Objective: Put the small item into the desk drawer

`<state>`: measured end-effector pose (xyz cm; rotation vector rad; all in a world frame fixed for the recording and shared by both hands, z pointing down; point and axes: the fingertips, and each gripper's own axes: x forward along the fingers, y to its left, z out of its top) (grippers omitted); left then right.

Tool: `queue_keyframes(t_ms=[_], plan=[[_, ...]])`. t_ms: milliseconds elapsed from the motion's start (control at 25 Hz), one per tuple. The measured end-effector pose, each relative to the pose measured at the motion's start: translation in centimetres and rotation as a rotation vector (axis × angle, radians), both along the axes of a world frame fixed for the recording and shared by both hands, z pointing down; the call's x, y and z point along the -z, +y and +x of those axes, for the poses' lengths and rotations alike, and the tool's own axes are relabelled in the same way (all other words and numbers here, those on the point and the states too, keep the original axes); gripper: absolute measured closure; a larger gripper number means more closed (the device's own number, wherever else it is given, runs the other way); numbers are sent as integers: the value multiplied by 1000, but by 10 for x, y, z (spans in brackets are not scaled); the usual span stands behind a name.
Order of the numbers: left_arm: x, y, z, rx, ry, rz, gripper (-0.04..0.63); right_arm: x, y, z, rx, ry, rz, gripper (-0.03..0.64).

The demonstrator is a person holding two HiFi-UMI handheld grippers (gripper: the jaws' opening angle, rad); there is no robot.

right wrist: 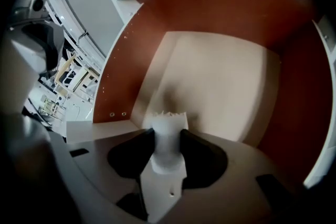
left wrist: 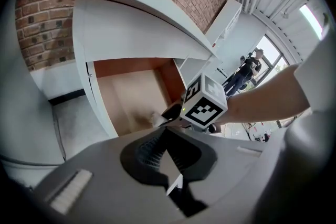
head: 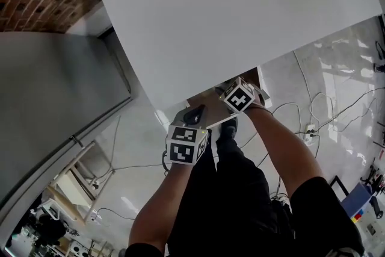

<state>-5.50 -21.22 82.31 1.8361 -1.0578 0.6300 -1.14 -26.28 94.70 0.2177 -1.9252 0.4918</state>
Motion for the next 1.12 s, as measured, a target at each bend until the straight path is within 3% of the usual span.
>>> queue_keyframes(t_ms=[240,520,800,1120], plan=[[-1,3,-5,16,-4,-14,584,-10,2,-2,10,25,-34,426],[23,7,2,7,-7,-18,584,23,24,26,-86,10,-67,425],[76,-10,23,46,29,36,584,99,17,53,-191,-139,-6,427],[140,-17,26,95,-27,118,584,147,44,118,-238,-143,-5,461]])
